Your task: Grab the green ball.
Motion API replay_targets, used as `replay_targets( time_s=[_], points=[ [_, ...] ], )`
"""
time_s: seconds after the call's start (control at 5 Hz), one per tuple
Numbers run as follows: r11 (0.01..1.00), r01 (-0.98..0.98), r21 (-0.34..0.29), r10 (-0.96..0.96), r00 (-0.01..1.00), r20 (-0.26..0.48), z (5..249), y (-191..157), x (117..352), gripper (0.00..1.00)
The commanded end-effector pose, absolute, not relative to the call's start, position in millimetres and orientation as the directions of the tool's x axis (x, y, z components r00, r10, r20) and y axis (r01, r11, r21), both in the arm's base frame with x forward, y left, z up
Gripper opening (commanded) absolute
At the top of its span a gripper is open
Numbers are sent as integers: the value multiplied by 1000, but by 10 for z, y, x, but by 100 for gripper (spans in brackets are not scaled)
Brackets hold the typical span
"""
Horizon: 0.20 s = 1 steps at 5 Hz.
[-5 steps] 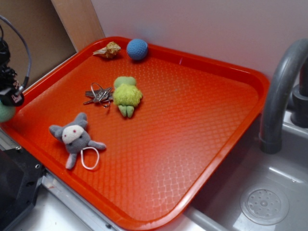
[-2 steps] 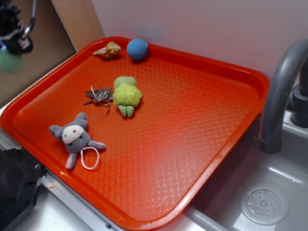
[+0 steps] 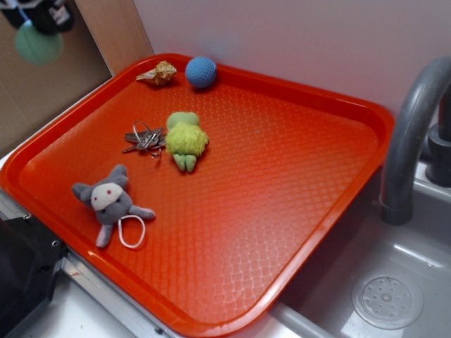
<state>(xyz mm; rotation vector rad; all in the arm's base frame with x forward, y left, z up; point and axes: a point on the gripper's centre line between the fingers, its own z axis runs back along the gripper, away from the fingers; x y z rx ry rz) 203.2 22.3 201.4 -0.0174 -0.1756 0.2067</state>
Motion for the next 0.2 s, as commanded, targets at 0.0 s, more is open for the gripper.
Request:
replay_targets(
  time_s=[0.0],
  points=[
    [986,-154,-58,164,949,271,2333,151,2117,0]
  ],
)
